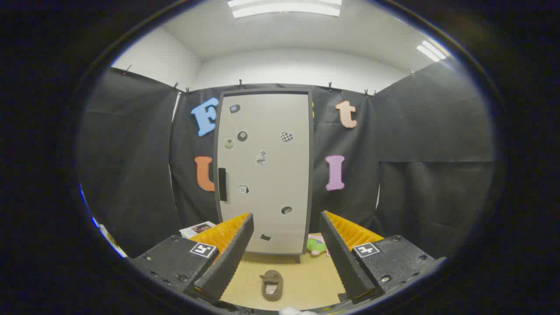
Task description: Open the shoe cabinet door, grab the shoes and put them into the shoe cabinet, then close the shoe cabinet door.
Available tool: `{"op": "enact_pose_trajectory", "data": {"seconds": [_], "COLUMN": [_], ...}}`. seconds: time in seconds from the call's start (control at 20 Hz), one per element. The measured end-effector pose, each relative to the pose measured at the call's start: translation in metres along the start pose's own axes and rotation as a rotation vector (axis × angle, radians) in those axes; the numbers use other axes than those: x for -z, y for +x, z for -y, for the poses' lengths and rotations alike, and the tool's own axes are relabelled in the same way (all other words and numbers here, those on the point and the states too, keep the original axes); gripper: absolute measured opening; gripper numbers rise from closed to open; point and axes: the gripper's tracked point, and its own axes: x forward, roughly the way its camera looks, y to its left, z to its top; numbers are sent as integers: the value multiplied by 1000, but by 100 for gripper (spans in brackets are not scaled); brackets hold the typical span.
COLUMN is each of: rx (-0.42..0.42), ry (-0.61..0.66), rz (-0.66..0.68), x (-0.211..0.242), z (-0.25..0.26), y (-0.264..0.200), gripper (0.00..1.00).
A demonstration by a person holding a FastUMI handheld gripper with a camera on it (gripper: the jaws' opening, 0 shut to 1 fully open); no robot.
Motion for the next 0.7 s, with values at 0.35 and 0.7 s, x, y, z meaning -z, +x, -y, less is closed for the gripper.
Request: {"op": "enact_pose_trajectory", "data": {"seconds": [0.35, 0.7], "rx": [10, 3], "ry": [13, 5], "rz": [-11, -23], "x": [1, 3], "z": [2, 1], "y": [3, 4], "gripper": [98, 99]}}
